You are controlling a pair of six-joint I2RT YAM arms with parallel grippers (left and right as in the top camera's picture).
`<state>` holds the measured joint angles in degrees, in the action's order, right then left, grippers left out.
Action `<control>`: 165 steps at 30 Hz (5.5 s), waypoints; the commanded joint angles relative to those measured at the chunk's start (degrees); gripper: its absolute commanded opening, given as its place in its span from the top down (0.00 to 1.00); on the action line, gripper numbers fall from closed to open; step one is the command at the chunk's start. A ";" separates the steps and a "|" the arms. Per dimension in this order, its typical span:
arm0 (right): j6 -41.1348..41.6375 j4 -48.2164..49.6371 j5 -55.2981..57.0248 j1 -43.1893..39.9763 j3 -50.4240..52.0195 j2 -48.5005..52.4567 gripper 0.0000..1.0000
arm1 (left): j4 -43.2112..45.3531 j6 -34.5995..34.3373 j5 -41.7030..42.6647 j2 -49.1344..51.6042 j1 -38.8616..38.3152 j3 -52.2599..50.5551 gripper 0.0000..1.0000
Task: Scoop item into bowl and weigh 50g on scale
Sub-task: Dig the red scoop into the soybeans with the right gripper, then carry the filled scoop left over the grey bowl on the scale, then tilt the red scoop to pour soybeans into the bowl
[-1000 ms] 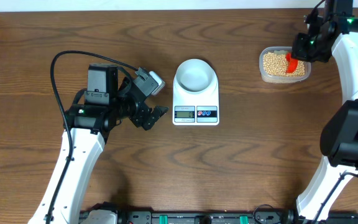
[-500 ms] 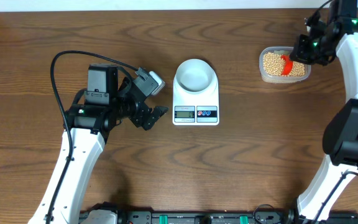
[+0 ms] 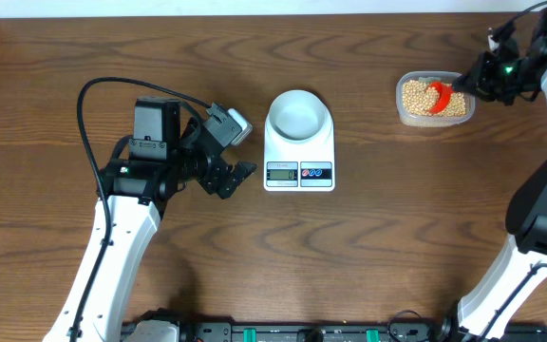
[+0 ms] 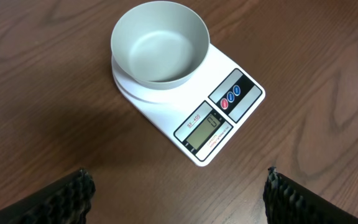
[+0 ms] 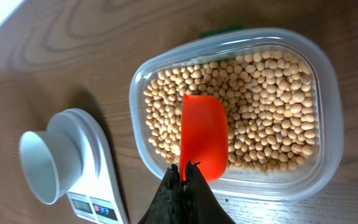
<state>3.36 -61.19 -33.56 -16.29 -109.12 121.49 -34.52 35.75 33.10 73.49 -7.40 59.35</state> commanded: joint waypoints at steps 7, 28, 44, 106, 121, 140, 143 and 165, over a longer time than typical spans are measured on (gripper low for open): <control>-1.73 0.07 -8.20 -3.48 -0.57 0.57 0.99 | -0.09 -0.70 0.74 -0.13 -0.07 -0.39 0.11; -3.69 3.63 -22.91 -4.68 3.50 0.57 0.99 | -0.09 -0.72 0.74 -0.13 -0.07 -0.39 0.11; -3.63 3.98 -27.91 -1.68 3.48 0.57 0.99 | -0.09 -0.70 0.74 -0.13 -0.07 -0.39 0.11; -11.76 13.64 2.03 33.94 3.37 -2.14 0.99 | -0.11 -0.70 0.74 -0.13 -0.07 -0.39 0.10; -17.22 13.86 6.47 36.57 3.37 -3.30 0.99 | -0.09 -0.70 0.74 -0.13 -0.07 -0.39 0.10; -19.76 12.39 15.74 39.45 3.37 -7.80 0.99 | -0.09 -0.70 0.74 -0.13 -0.07 -0.39 0.11; -20.20 12.31 18.78 40.41 3.37 -7.80 0.99 | -0.11 -0.70 0.74 -0.13 -0.07 -0.39 0.11; -22.73 12.35 30.21 45.35 3.37 -8.02 0.99 | -0.09 -0.70 0.74 -0.13 -0.07 -0.39 0.10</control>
<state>-18.48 -48.77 -5.56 28.36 -105.97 115.20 -34.52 35.77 33.10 73.49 -7.40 59.35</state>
